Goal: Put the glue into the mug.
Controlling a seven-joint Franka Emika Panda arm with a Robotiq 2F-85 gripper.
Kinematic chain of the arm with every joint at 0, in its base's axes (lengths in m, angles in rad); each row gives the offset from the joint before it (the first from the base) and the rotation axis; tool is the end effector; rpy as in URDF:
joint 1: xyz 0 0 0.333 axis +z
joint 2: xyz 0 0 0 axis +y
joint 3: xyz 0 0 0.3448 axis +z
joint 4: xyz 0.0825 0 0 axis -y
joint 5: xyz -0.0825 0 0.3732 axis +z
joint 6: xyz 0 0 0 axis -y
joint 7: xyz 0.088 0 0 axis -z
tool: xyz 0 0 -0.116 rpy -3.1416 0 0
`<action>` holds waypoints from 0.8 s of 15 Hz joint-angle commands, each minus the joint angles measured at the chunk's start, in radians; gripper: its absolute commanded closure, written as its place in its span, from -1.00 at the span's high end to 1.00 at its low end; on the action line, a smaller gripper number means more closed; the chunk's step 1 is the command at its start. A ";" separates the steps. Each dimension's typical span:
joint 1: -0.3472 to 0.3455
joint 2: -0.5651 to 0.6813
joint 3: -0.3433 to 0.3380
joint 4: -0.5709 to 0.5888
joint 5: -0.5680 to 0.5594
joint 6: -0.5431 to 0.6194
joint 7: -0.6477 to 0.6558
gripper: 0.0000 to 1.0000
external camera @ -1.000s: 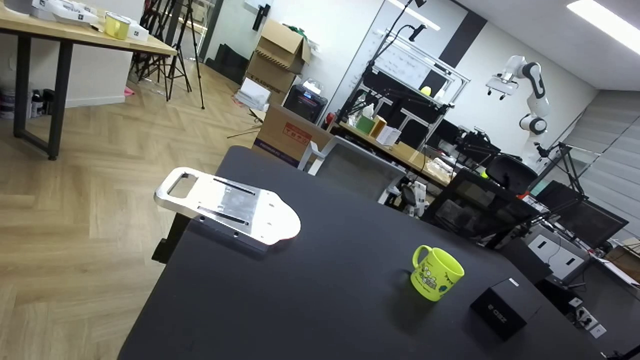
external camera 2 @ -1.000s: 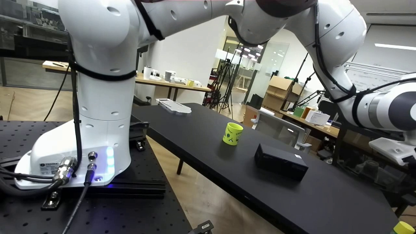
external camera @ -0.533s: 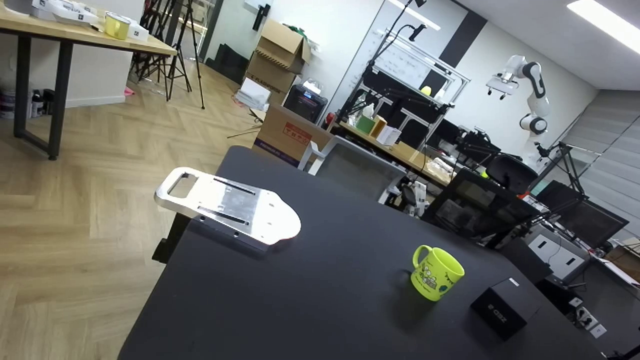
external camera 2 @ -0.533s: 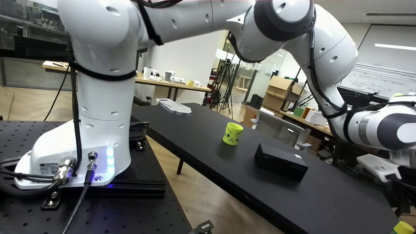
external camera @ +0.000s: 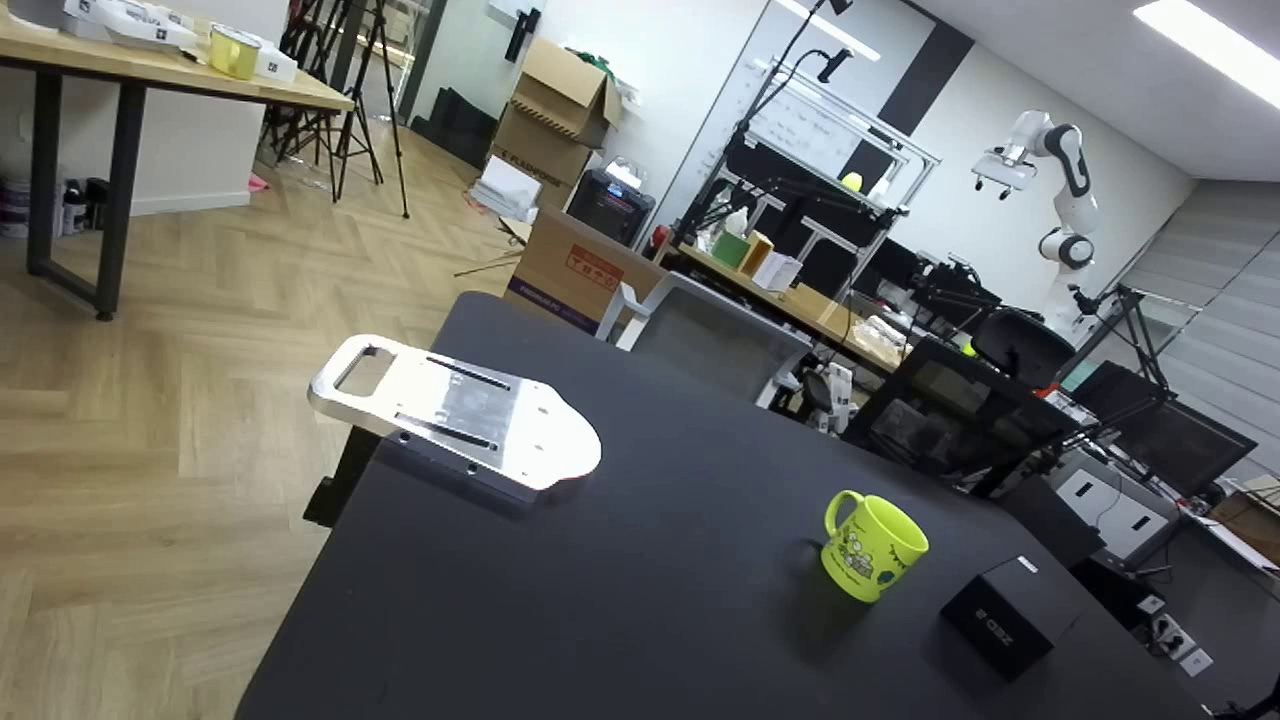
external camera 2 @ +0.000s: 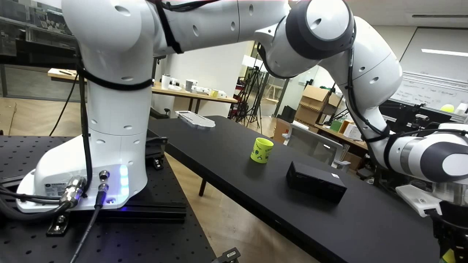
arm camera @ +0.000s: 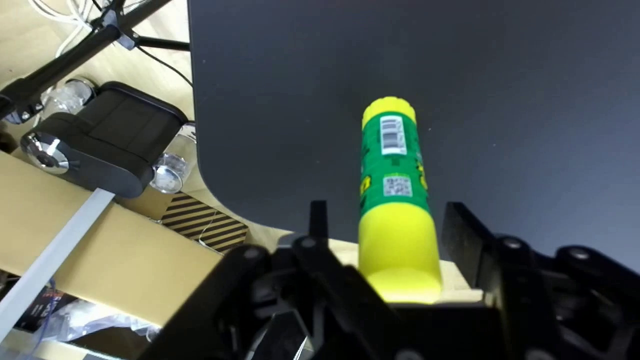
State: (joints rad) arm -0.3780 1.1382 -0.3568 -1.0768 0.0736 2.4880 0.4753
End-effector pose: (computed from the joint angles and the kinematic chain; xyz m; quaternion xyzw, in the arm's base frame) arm 0.6775 -0.4571 0.1851 0.8571 -0.4744 0.1468 0.1369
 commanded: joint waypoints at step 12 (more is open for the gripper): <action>0.111 -0.422 0.198 -0.281 0.025 0.125 -0.300 -0.81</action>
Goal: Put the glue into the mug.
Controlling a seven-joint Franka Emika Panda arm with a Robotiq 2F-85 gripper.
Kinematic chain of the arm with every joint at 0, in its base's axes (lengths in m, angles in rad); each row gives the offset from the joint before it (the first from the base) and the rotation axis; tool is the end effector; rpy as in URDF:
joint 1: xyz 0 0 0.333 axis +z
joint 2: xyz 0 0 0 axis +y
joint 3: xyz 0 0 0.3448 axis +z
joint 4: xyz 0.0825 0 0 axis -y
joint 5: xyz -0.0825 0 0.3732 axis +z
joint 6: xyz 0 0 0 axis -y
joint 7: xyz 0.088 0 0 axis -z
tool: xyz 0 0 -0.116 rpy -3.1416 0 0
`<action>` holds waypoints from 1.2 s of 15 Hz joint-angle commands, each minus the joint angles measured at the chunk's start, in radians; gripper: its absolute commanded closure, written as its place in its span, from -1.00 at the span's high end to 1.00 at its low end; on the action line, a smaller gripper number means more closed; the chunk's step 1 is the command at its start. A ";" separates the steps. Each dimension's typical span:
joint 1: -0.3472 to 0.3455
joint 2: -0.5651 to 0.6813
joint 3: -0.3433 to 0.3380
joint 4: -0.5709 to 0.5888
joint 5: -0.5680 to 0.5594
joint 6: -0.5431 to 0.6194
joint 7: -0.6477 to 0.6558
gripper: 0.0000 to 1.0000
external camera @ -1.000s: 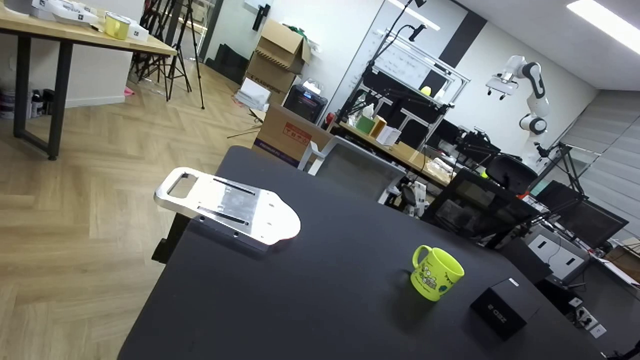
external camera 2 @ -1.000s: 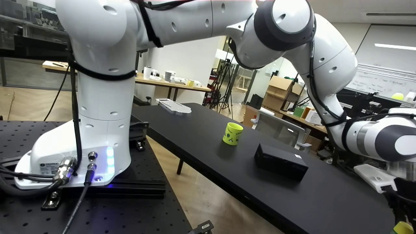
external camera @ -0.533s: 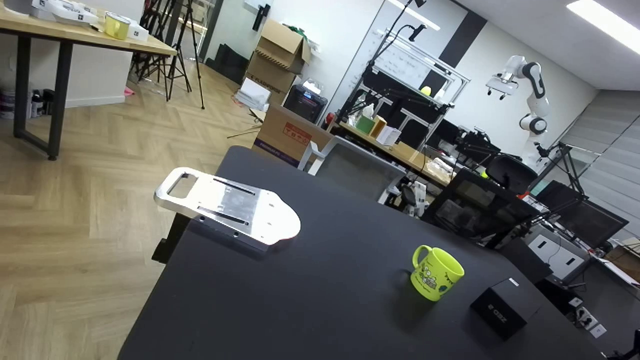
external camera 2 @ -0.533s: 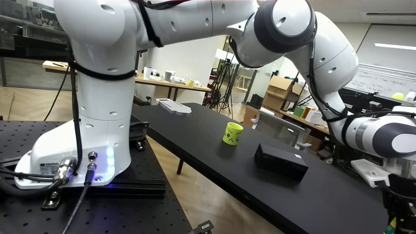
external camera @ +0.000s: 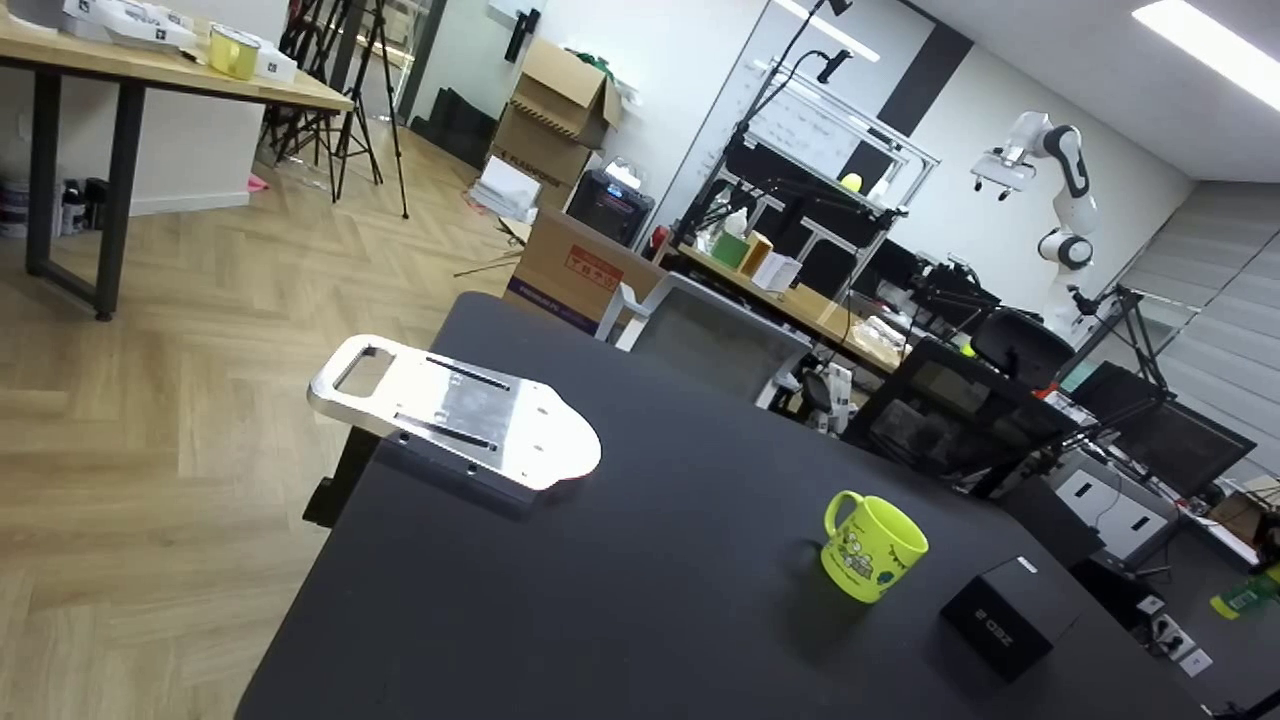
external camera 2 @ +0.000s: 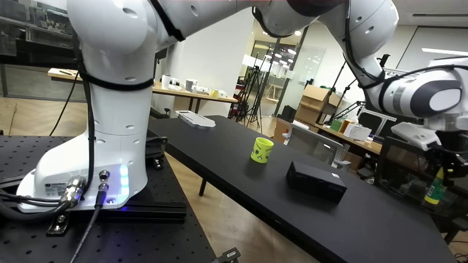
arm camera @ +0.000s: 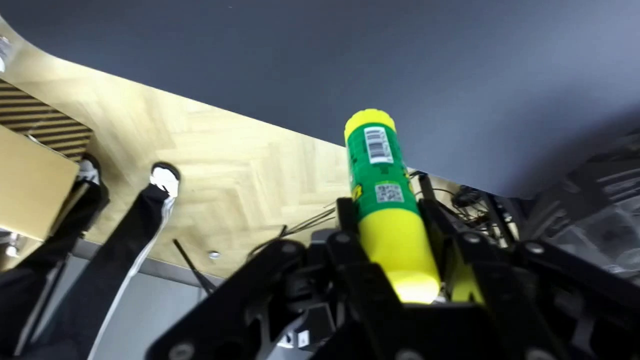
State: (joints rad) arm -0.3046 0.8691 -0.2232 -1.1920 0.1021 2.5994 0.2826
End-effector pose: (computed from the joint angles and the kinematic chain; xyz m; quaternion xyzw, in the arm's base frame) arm 0.7382 -0.3561 0.3453 0.8928 -0.3551 0.2688 0.0672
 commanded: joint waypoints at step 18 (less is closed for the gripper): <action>0.529 -0.567 0.320 -0.778 -0.275 -0.262 -0.235 -0.81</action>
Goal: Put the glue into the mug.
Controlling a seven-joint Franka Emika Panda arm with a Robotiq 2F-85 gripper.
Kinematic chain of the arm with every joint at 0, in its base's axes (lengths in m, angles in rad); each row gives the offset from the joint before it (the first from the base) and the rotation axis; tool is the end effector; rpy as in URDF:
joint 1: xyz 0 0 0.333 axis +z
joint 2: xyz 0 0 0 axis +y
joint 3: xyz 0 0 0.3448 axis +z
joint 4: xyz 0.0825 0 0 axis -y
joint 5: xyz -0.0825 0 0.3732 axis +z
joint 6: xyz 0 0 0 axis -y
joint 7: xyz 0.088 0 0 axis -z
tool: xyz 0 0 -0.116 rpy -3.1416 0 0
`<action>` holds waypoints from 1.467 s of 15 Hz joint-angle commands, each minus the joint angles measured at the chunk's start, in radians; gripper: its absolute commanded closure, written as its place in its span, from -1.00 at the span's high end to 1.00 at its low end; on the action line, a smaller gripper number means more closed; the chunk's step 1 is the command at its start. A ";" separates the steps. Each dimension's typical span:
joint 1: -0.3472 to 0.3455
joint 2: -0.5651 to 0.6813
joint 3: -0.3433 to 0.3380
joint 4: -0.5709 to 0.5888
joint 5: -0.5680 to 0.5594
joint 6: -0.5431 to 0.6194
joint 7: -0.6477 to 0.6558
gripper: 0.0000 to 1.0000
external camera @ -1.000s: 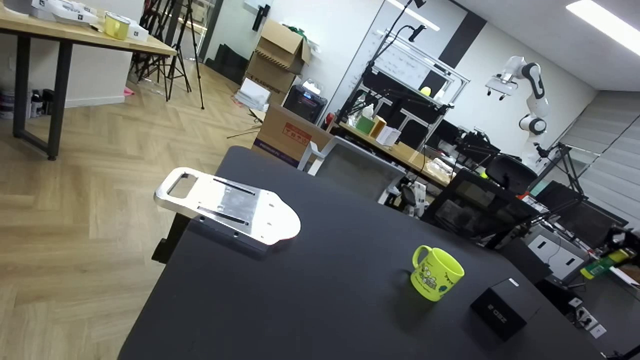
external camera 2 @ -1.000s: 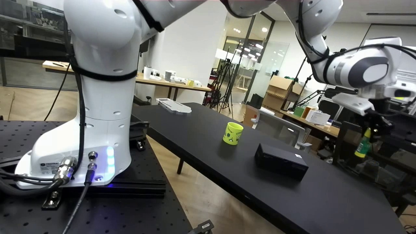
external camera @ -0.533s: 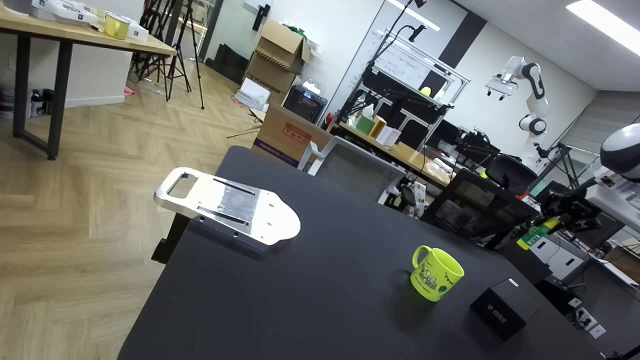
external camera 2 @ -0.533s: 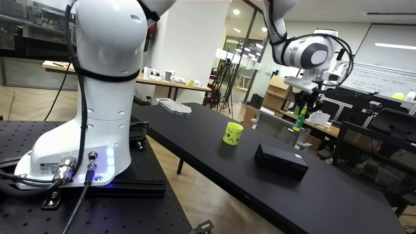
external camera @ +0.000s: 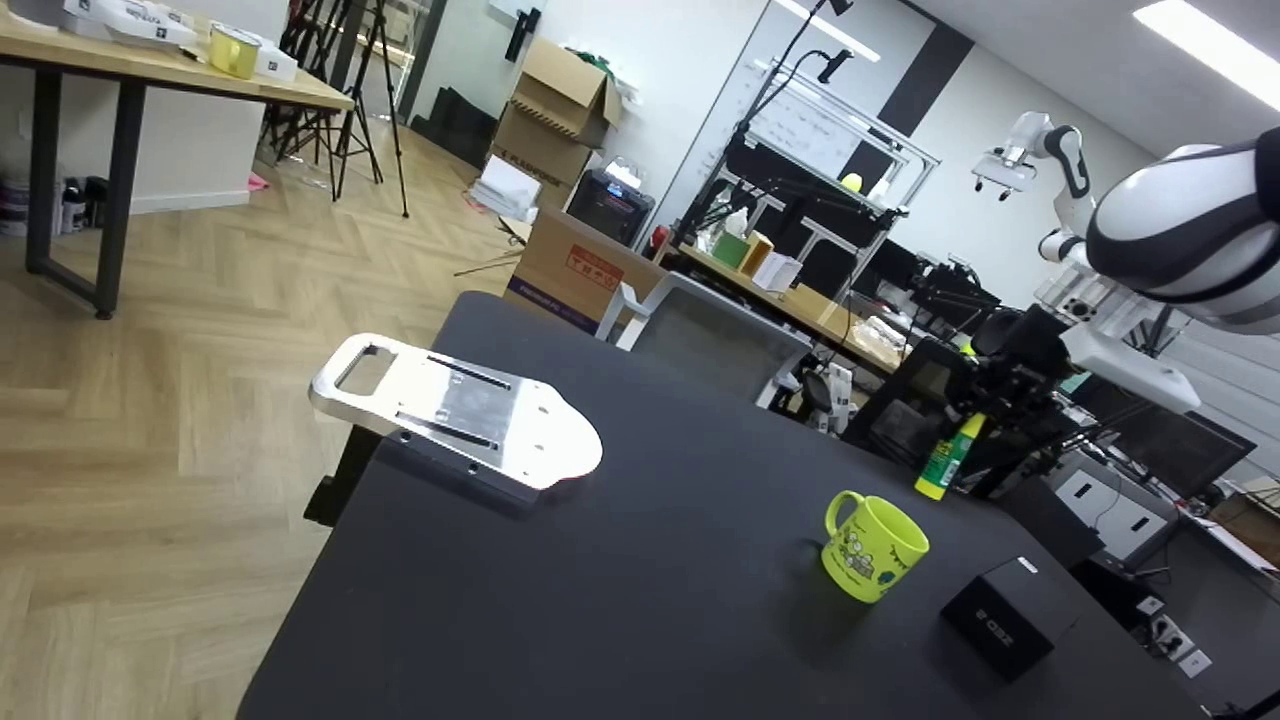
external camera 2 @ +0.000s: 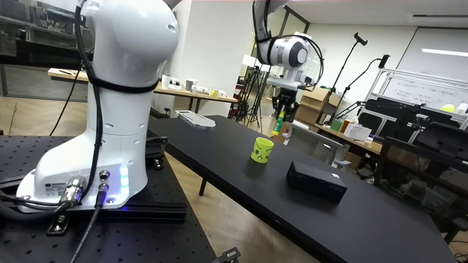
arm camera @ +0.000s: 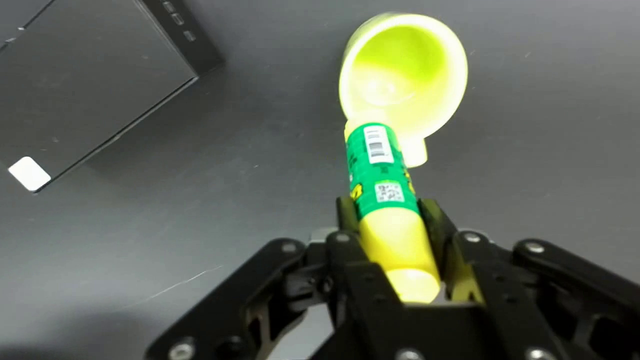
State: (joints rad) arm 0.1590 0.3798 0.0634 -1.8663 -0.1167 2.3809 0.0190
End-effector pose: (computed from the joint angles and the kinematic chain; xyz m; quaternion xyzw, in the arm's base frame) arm 0.6353 0.1383 0.3511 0.9877 0.1374 0.0713 0.0230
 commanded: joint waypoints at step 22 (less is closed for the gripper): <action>0.187 -0.111 0.083 -0.165 -0.217 -0.026 0.197 -0.81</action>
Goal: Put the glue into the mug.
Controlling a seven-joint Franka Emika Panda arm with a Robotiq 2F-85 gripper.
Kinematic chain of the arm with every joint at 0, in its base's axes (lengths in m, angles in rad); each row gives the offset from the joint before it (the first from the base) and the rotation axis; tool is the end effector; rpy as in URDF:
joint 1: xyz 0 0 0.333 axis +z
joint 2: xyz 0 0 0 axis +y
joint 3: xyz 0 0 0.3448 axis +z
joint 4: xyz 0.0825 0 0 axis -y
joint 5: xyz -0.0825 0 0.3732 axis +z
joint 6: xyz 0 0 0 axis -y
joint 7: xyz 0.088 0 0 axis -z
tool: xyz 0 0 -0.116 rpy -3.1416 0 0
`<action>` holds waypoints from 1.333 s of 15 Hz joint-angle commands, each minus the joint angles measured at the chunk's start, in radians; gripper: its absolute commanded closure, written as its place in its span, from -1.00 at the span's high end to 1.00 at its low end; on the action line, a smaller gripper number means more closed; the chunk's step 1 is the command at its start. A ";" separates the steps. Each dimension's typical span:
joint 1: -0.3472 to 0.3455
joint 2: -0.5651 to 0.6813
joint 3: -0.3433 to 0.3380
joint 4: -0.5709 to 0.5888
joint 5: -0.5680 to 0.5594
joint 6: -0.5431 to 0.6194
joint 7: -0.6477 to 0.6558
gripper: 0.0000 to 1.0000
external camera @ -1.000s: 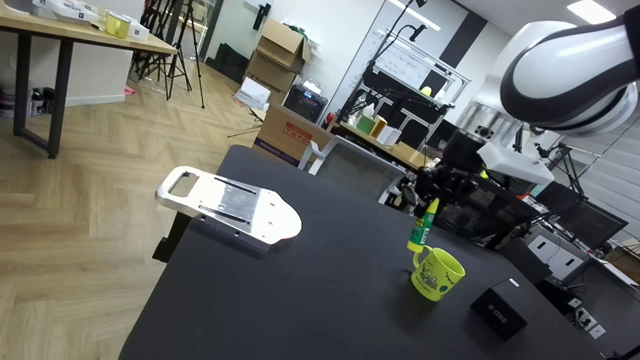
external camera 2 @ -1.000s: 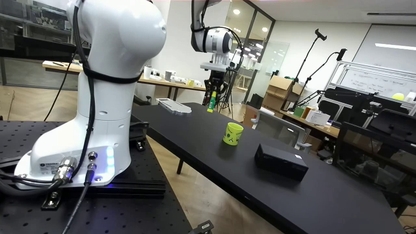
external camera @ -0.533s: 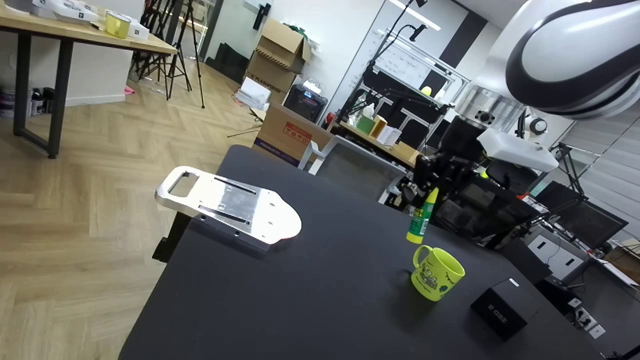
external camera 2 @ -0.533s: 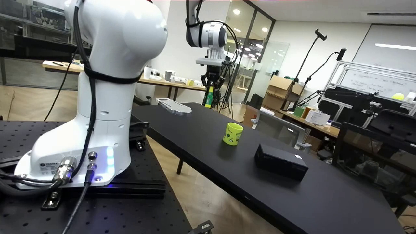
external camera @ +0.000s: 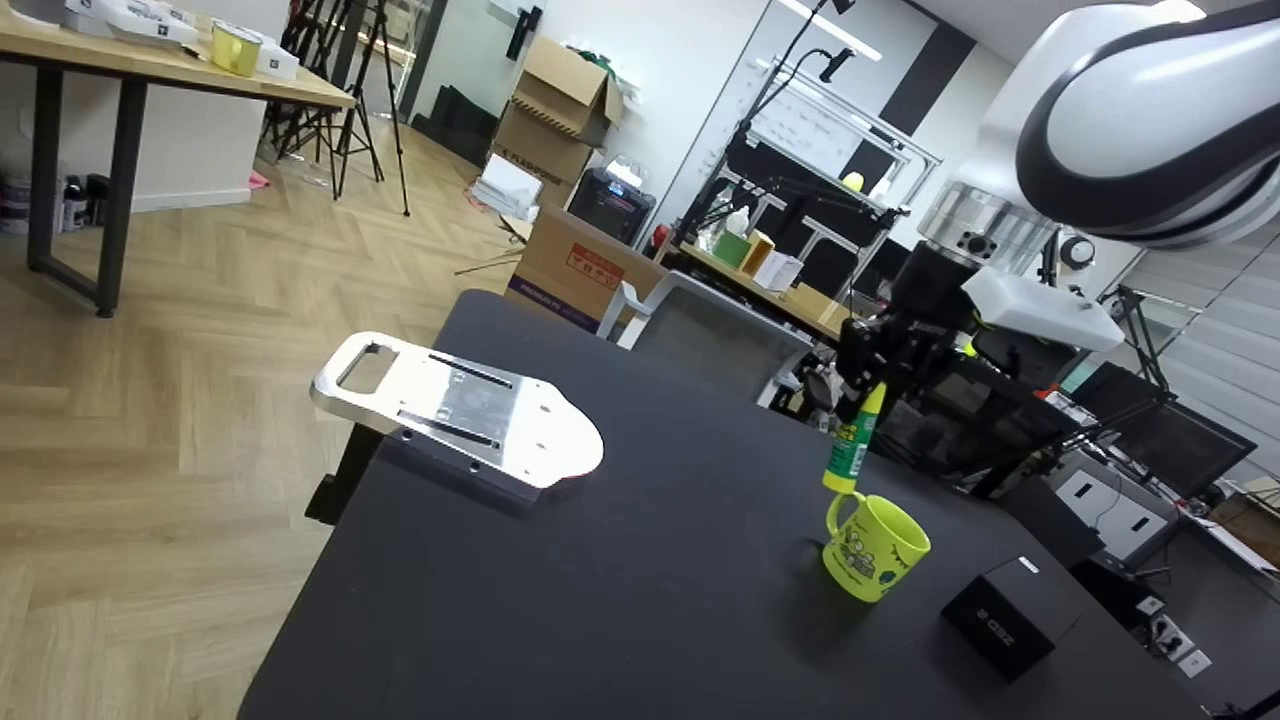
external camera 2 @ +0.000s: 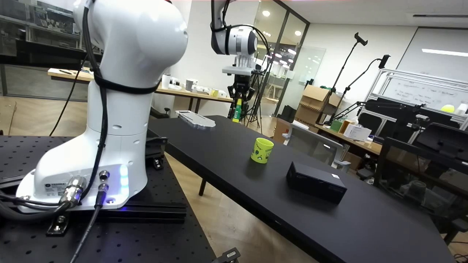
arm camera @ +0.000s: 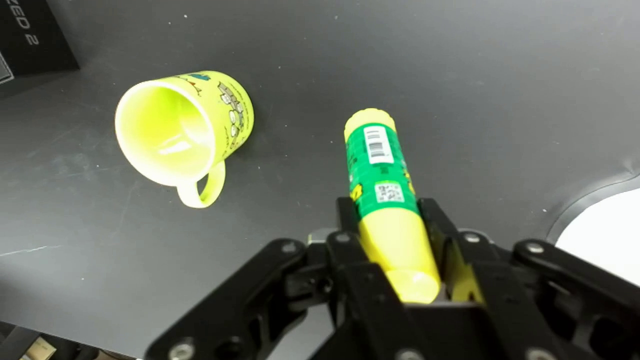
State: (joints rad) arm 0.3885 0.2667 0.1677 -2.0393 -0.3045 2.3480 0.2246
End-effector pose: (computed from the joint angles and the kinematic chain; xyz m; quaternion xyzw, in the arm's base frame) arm 0.5116 0.3059 0.3451 0.9605 0.2626 0.0565 0.0728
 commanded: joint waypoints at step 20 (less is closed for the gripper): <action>-0.107 0.171 -0.167 0.016 0.003 0.316 0.061 0.30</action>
State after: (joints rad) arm 0.2616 0.4407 0.0164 -2.0334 -0.3109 2.6626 0.2560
